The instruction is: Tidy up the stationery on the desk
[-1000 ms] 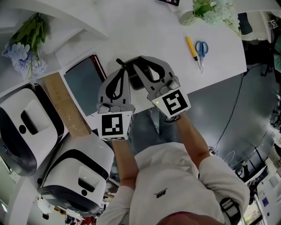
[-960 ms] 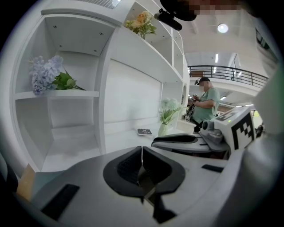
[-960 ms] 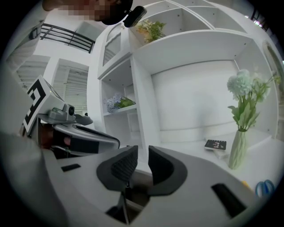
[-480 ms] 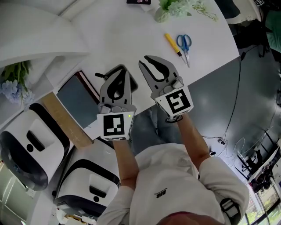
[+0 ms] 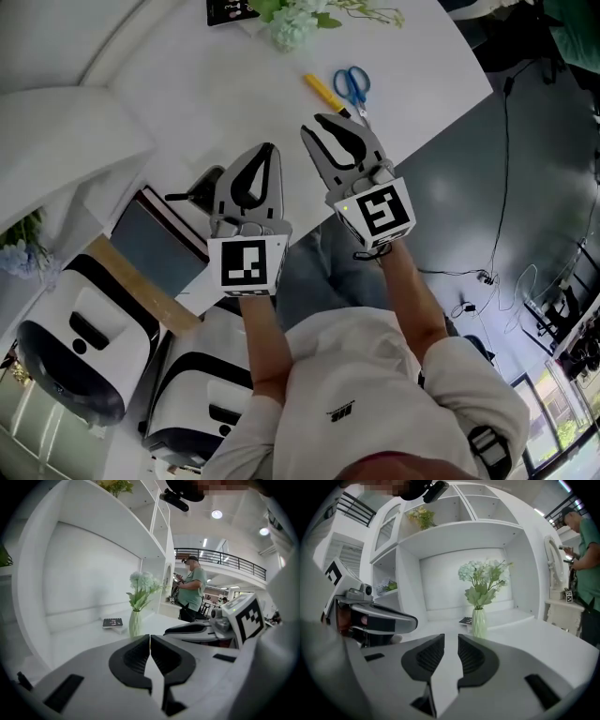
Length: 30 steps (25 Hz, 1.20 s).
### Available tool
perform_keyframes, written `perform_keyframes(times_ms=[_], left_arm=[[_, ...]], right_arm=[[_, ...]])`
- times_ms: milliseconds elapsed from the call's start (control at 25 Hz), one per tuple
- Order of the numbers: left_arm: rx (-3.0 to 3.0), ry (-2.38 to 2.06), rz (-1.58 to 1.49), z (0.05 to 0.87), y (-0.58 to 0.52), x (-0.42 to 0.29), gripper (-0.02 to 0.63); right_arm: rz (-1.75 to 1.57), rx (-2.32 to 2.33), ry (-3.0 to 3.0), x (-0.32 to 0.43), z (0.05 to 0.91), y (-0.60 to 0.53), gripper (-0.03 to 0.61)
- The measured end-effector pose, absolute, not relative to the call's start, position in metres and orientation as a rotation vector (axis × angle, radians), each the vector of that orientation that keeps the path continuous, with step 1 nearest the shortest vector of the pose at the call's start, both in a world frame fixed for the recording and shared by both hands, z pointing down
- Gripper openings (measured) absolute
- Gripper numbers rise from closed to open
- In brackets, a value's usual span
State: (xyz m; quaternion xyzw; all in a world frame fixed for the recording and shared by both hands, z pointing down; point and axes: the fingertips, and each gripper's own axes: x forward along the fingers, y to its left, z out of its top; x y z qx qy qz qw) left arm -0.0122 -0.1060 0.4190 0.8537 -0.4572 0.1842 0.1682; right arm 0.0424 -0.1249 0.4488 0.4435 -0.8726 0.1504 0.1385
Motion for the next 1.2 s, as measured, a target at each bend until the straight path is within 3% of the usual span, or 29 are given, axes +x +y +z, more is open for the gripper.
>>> perform_keyframes(times_ms=[520,1200], left_arm=[[2.451,-1.186,0.576,0.454,-0.132,0.04,0.0],[2.425,-1.183,0.619,0.475,-0.147,0.048,0.0]], right_arm=[[0.466,1.223,-2.357,0.083,0.496,-0.156,0.078],[0.508,0.965,-2.147,0.083,0.552,-0.169,0.091]])
